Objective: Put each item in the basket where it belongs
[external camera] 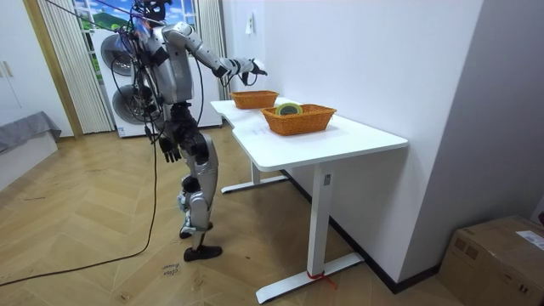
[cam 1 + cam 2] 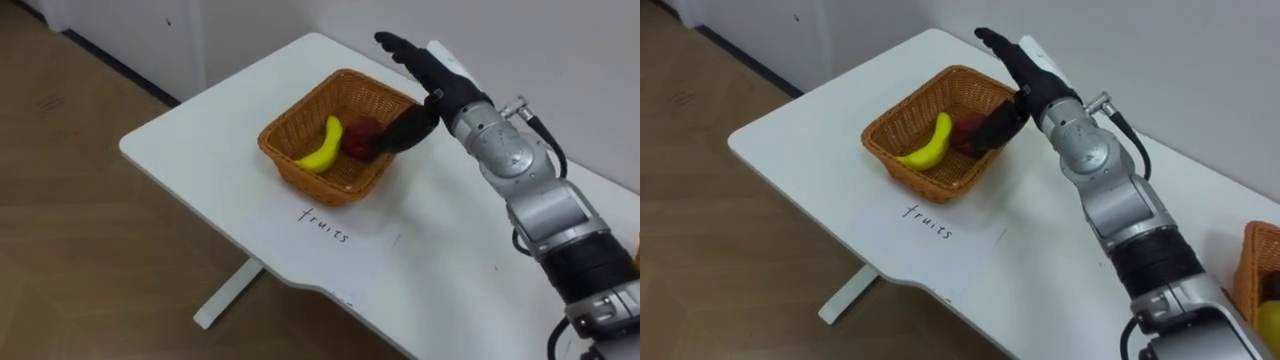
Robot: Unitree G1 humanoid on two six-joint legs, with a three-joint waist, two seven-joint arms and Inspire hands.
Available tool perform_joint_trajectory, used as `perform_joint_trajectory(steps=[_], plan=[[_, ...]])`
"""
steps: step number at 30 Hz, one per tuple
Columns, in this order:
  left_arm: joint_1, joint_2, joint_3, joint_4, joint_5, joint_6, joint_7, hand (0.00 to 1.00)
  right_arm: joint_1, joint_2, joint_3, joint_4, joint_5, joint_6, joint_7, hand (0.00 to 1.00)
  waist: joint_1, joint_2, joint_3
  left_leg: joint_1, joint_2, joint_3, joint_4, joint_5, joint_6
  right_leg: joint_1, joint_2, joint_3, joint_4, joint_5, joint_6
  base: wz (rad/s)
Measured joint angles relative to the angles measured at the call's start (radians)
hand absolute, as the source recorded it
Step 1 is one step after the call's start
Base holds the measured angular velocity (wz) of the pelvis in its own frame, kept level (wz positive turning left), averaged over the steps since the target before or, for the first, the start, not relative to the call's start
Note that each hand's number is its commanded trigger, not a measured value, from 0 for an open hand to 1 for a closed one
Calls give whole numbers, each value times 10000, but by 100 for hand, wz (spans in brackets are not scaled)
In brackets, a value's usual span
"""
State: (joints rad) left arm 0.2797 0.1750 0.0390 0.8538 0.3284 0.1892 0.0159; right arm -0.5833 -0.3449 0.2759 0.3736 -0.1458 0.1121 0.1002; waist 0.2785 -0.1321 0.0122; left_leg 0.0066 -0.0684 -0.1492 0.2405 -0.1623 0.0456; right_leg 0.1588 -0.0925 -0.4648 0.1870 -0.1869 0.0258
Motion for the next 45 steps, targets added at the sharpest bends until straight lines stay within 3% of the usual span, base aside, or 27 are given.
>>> perform_joint_trajectory(steps=[5, 11, 14, 19, 25, 31, 35, 40, 45], plan=[[-44, -1, -6, 84, 114, 3, -73, 0, 0, -69, -701, -401, 233, -63, -17, 0, -188, 43, -5, 33, 18, 103, -6, -9, 4, -30, 5, 110, -1, 0, -1, -7], [-46, -58, -18, 74, 155, -10, -53, 0, 0, -91, -1134, -400, 965, -116, -31, 0, -589, 260, -124, 194, 49, 380, -60, -30, 43, -47, 2, 468, 17, 1, 0, -12], [-62, -22, -12, 75, 166, -12, -12, 0, -1, -159, -1529, -418, 1489, -116, -52, 0, -999, 355, -168, 225, 47, 392, -94, -31, 50, -26, -8, 534, 60, 1, 1, -4], [-138, -12, -15, 77, 153, -66, 24, 0, -1, -485, -2167, -805, 2178, -117, -374, 0, -1424, 323, -167, 216, 113, 615, -128, -33, 47, -206, 36, 865, 163, 2, -1, -14], [-307, 5, -13, 77, 147, -105, 18, 0, 0, -509, -2565, -809, 2184, -116, -543, 0, -1893, 251, -161, 208, 190, 923, -129, -48, 39, -327, 85, 1118, 165, 32, -42, -13], [-323, 28, -5, 81, 53, -421, -41, 0, 10, -658, -3041, -1120, 2138, -117, -916, 0, -2237, 299, -146, 313, 269, 1216, -201, -68, 41, -430, 144, 1534, 172, 57, -63, -16], [-332, 47, 51, 210, -61, -622, 34, 0, 325, -759, -3455, -1945, 2160, -266, -1125, 0, -2461, 299, -148, 557, 377, 1543, -389, -77, 24, -452, 223, 1892, 173, 92, -89, -25], [-472, 22, 221, 427, -209, -736, 176, 0, 1064, -1272, -4016, -2730, 2650, -381, -1657, 0, -2657, 287, -153, 731, 453, 1818, -539, -119, -18, -533, 303, 2201, 168, 106, -112, -24], [-385, 84, 410, 399, -222, -866, 224, 0, 1845, -1381, -5041, -2909, 2960, -508, -2453, 0, -2982, 298, -148, 870, 584, 2144, -547, -240, -83, -523, 443, 2554, 163, 125, -143, -21]])
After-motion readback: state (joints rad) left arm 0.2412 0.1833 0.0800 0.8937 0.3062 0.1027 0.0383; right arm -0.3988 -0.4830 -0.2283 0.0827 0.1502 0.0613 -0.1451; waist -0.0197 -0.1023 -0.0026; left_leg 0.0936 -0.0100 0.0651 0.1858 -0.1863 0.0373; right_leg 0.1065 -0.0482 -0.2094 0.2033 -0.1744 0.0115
